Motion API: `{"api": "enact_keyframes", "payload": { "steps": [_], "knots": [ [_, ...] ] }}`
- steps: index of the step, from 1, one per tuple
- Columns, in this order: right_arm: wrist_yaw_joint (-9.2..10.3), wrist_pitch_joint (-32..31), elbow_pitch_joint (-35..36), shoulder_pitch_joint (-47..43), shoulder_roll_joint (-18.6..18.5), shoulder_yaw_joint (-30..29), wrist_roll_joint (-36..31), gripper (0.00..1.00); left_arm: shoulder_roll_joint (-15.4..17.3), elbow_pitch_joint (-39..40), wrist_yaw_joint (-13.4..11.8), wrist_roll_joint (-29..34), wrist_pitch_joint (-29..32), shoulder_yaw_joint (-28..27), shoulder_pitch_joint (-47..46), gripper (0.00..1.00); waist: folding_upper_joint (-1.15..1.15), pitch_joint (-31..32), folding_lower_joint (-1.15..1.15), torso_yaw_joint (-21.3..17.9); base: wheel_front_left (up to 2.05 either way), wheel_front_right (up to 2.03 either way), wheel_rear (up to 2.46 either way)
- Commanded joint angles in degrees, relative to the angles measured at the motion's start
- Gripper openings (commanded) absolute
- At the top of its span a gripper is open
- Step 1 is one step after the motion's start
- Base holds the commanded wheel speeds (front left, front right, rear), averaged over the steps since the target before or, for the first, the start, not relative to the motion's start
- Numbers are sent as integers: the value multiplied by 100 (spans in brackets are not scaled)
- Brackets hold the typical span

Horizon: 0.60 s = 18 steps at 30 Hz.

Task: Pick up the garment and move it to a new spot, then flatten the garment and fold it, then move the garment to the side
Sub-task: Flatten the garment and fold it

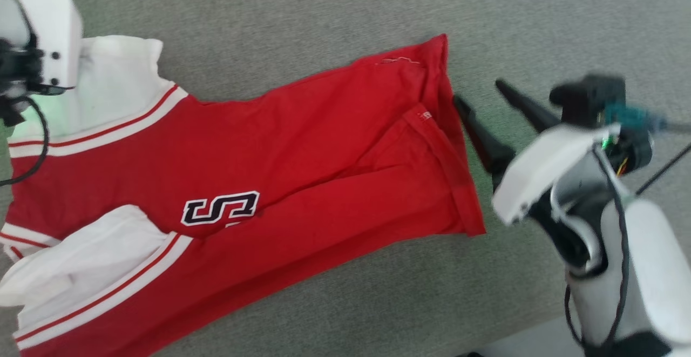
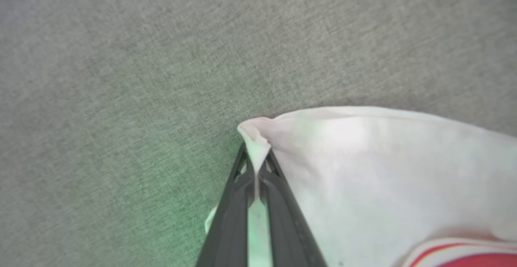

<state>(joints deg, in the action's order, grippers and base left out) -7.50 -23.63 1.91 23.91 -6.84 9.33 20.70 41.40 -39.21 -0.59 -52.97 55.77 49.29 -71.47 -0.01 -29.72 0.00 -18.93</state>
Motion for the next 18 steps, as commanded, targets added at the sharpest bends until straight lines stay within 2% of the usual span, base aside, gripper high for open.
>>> {"api": "enact_keyframes", "payload": {
  "steps": [1, 9, 10, 14, 18],
  "knots": [
    [2, -190, -93, 240, -7, 18, 17, 100, -120, -154, -16, 52, 78, 230, 354, 0, 1, -41, 0, 85, 0, 0, 0],
    [1, -1406, -1017, 1536, -139, 142, -128, 100, -427, -160, 28, 118, -85, 232, 59, 0, 1, -129, 0, 399, 0, 0, 0],
    [2, -1757, -1351, 1854, -186, 264, -78, 100, -527, -204, 33, 117, -118, 242, -11, 0, 1, -151, 0, 487, 0, 0, 0],
    [2, -2498, -2018, 2371, -326, 571, -48, 100, -711, -306, 71, 132, -221, 253, -105, 0, 1, -167, 0, 630, 0, 0, 0],
    [-1, -3217, -2586, 2536, -389, 950, 218, 100, -880, -412, 132, 134, -348, 262, -162, 0, 1, -150, 0, 760, 0, 0, 0]
  ]
}}
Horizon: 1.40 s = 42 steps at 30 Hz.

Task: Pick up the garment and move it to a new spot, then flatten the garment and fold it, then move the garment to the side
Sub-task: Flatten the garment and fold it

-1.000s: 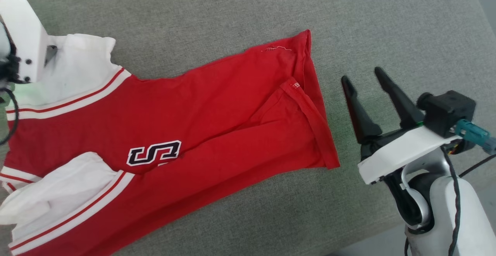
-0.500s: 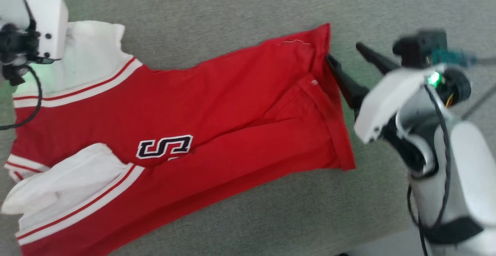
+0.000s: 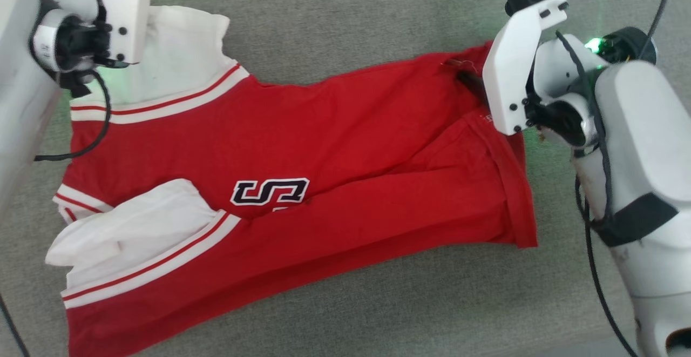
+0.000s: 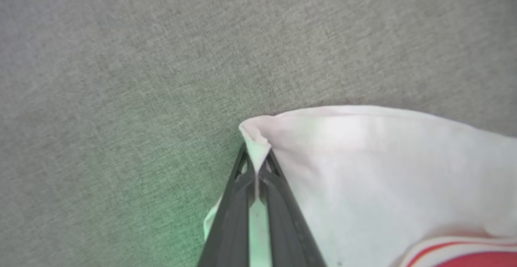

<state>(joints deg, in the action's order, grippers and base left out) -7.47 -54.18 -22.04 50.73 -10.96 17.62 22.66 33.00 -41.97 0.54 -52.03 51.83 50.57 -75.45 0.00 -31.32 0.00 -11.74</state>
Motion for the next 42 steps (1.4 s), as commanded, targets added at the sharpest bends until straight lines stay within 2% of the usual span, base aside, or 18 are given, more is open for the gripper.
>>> {"api": "enact_keyframes", "payload": {
  "steps": [1, 2, 3, 5, 15, 22, 27, 30, 31, 38, 42],
  "knots": [
    [-4, -354, -303, -154, -28, 228, 104, 59, -74, -165, 47, 33, 14, 133, 233, 0, 0, 16, 0, 71, 0, 0, 0],
    [-4, -501, -381, -172, -56, 298, 223, 12, -109, -201, 59, 21, -8, 131, 233, 0, 0, 27, 0, 97, 0, 0, 0],
    [-4, -607, -430, -151, -98, 321, 280, 0, -132, -236, 74, 9, -32, 134, 234, 0, 0, 42, 0, 125, 0, 0, 0],
    [-3, -690, -443, -110, -262, 385, 358, 0, -158, -297, 122, -8, -80, 131, 223, 0, 0, 79, 0, 180, 0, 0, 0],
    [-1, -182, 74, -104, -766, 159, 655, 0, -255, -320, 355, -137, -264, 27, 21, 0, 0, 497, 0, 505, 0, 0, 0],
    [-1, -74, 722, -557, -1186, 57, 874, 0, -93, 172, 212, -232, 129, 106, 231, 0, 0, 892, 0, 748, 0, 0, 0],
    [-1, -174, 1416, -1050, -1460, -122, 1005, 0, 233, 1112, -85, -269, 438, 179, 586, 0, 0, 1155, 0, 898, 0, 0, 0],
    [-1, -272, 1882, -1390, -1612, -240, 1082, 0, 574, 1864, -385, -310, 629, 206, 942, 0, 0, 1279, 0, 963, 0, 0, 0],
    [-1, -272, 1882, -1390, -1612, -240, 1082, 0, 574, 1864, -385, -310, 629, 206, 942, 0, 0, 1279, 0, 963, 0, 0, 0],
    [-1, -707, 2931, -2482, -1859, -696, 1243, 0, 1419, 3969, -1357, -497, 1022, 253, 2013, 0, 0, 1452, 0, 1102, 0, 0, 0],
    [-1, -923, 3276, -3171, -1758, -1039, 1257, 0, 1768, 4853, -1827, -637, 1062, 319, 2657, 0, 0, 1468, 0, 1157, 0, 0, 0]
  ]
}}
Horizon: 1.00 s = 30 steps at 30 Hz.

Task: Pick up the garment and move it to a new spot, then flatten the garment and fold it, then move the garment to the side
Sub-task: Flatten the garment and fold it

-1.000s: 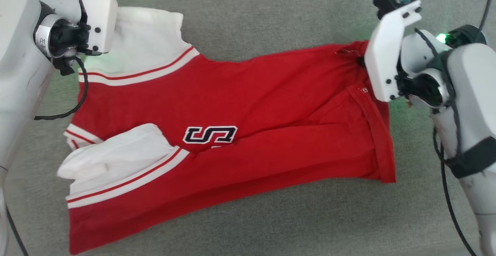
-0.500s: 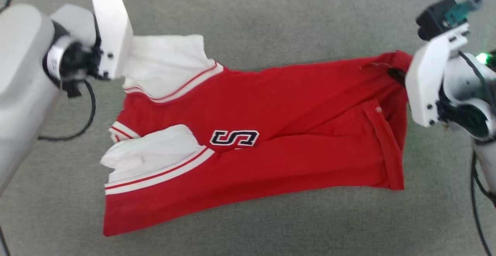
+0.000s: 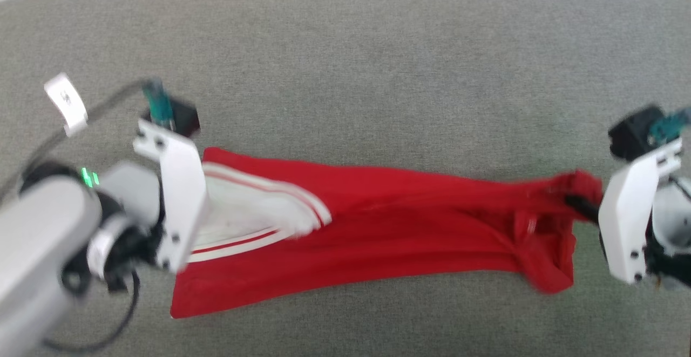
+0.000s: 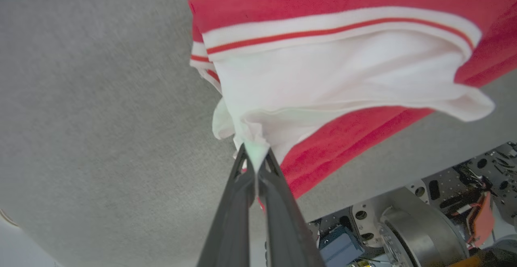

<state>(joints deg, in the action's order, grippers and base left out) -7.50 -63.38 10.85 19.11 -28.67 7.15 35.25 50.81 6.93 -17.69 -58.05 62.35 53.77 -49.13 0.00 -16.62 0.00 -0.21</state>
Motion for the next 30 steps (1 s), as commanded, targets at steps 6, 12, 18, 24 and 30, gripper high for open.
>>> {"api": "enact_keyframes", "payload": {
  "steps": [6, 12, 18, 24, 30],
  "knots": [
    [2, 40, -130, -569, 312, -128, -183, 0, -17, 35, -119, -167, -399, 121, 742, 16, 0, -19, 0, 27, 0, 0, 0],
    [1, 476, -554, -453, 497, 142, -215, 100, -309, -618, 127, -221, -974, 51, 925, 100, 0, -31, 0, -3, 0, 0, 0],
    [1, 736, -554, -582, 386, 188, -32, 100, -290, -678, 280, -205, -1647, -192, 1043, 100, 0, 7, 0, 10, 0, 0, 0],
    [1, 842, -461, -831, 362, -318, 72, 100, -176, -398, 261, 17, -2773, -521, 1355, 100, 0, 48, 0, 72, 0, 0, 0],
    [1, 710, -616, -1021, 411, -847, 77, 100, -139, -332, 253, 299, -4113, -824, 1723, 100, 0, 43, 0, 206, 0, 0, 0]
  ]
}}
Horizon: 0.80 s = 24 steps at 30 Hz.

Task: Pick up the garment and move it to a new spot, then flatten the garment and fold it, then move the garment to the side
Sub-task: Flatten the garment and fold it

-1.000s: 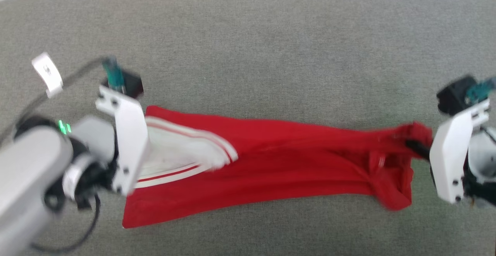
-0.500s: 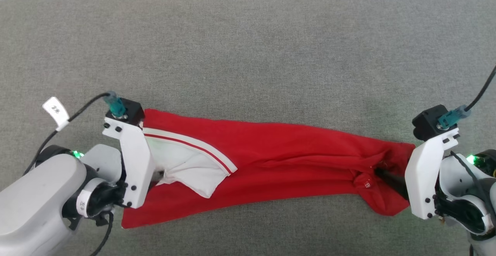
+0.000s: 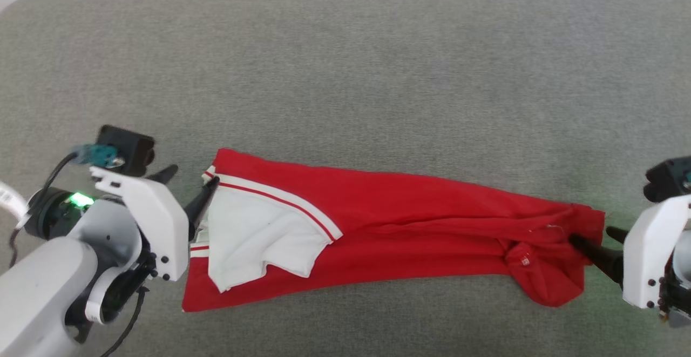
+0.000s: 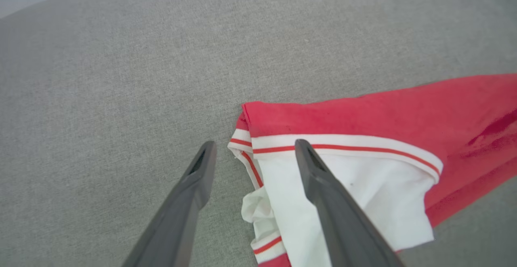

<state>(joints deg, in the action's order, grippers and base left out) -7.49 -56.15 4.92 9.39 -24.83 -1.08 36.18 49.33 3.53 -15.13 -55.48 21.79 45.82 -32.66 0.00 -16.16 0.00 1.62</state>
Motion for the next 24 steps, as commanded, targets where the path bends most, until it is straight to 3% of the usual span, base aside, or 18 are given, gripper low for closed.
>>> {"api": "enact_keyframes", "payload": {
  "steps": [1, 8, 13, 16, 17, 18, 19, 24],
  "knots": [
    [0, -67, -73, -77, 84, -77, 36, 100, -20, 13, -5, 61, -269, -76, 152, 100, 0, -2, 0, 48, 0, 0, 0],
    [0, -281, -412, -153, 255, -156, 190, 100, -177, -70, -126, 169, -1420, -332, 598, 100, 0, 0, 0, 222, 0, 0, 0],
    [-2, -230, -1013, 73, 581, 192, 603, 100, -370, -219, -186, 149, -2307, -515, 1020, 100, 0, -4, 0, 364, 0, 0, 0],
    [-8, -190, -1371, 222, 538, 489, 594, 100, -479, -313, -188, 83, -2589, -585, 1173, 100, 0, -2, 0, 430, 0, 0, 0],
    [-9, -201, -1445, 253, 562, 615, 697, 65, -512, -348, -202, 86, -2677, -597, 1212, 100, 0, 4, 0, 446, 0, 0, 0],
    [-20, -167, -1527, 313, 591, 690, 798, 12, -547, -376, -196, 68, -2766, -622, 1255, 100, 0, 7, 0, 458, 0, 0, 0],
    [-20, -174, -1584, 344, 561, 778, 837, 0, -568, -403, -204, 59, -2851, -645, 1303, 100, 0, 12, 0, 471, 0, 0, 0],
    [-13, 45, -1723, 609, 233, 811, 1038, 0, -703, -497, -208, 26, -3301, -769, 1521, 100, 0, 59, 0, 500, 0, 0, 0]
  ]
}}
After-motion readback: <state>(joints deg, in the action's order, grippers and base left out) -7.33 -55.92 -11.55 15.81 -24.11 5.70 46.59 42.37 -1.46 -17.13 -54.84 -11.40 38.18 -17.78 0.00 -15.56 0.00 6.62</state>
